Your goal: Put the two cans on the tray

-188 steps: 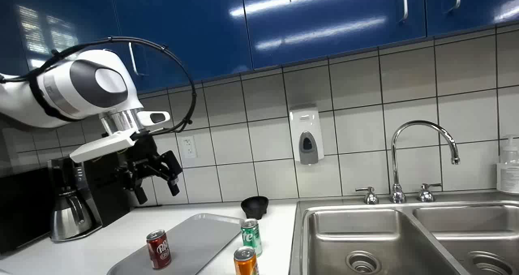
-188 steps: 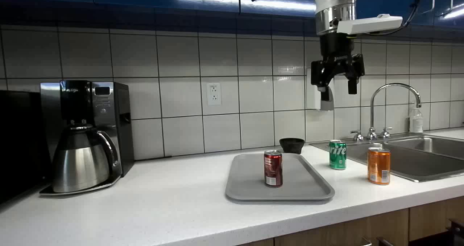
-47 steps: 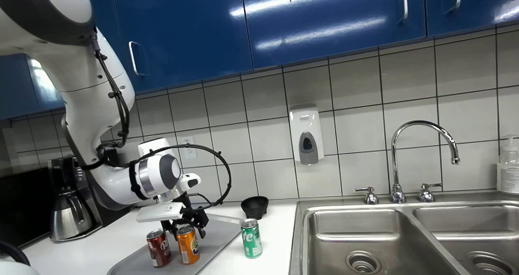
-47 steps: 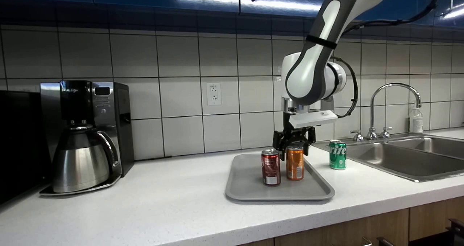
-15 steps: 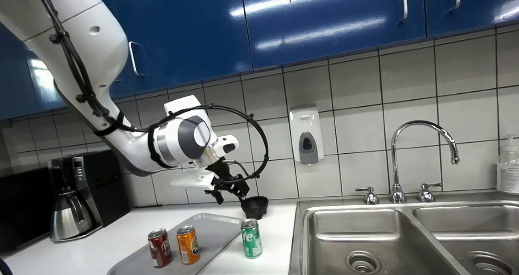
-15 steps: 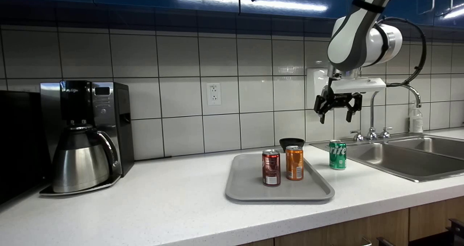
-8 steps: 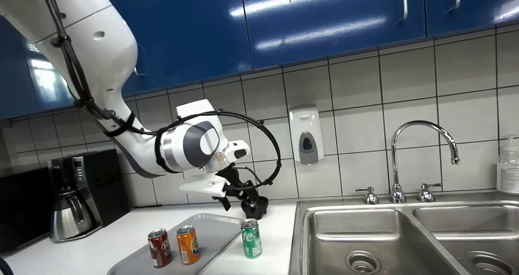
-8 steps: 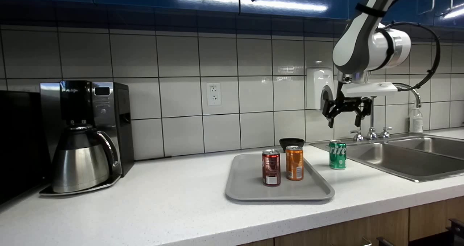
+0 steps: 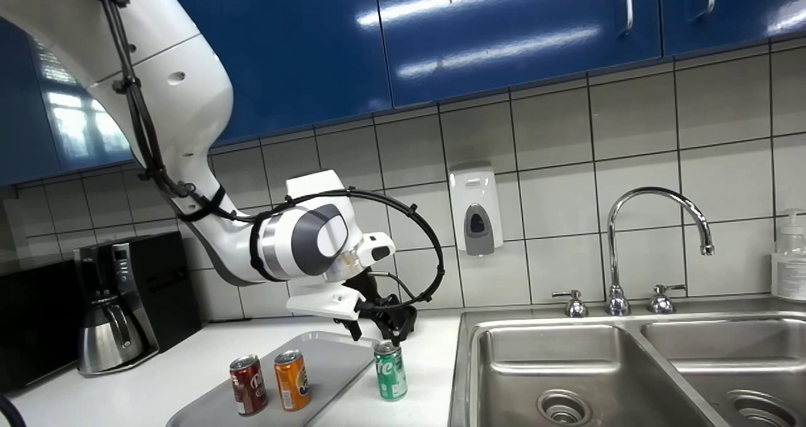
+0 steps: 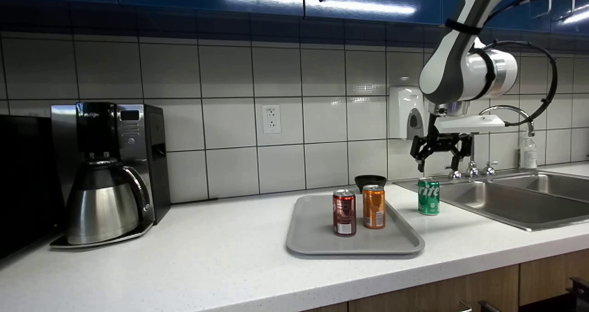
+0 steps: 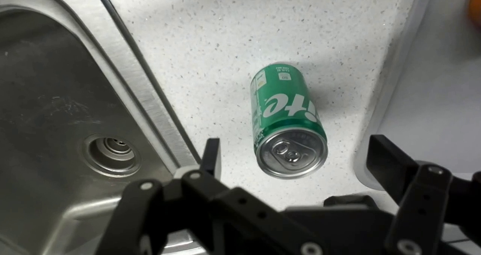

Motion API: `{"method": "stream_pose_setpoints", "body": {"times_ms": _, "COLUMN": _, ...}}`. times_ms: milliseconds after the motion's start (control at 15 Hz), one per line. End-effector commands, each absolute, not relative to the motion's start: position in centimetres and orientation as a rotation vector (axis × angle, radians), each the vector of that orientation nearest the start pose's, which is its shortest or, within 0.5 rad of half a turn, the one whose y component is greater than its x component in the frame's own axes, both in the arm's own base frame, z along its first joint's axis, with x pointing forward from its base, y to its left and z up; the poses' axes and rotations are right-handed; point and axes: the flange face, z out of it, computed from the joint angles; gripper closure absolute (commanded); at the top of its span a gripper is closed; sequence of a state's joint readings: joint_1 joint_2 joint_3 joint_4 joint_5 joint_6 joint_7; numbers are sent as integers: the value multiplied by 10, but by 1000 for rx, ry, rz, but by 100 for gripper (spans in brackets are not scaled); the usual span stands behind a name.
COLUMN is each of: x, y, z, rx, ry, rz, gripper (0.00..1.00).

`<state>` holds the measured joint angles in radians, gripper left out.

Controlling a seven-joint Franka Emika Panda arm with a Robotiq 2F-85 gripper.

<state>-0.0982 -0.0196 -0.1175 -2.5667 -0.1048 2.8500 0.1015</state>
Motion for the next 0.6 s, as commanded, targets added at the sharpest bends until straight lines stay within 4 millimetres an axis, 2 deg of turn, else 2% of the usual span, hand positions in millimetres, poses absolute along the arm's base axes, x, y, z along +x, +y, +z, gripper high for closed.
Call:
{"method": "stream_pose_setpoints", "body": {"times_ms": 0, "x": 478, "y": -107, "z": 296, "rx": -3142, "ry": 334, "rz": -489, "gripper": 0}}
{"method": "stream_pose_setpoints", "body": {"times_ms": 533, "x": 497, "y": -112, "z": 269, "rx": -3159, "ry": 332, "rz": -419, "gripper": 0}}
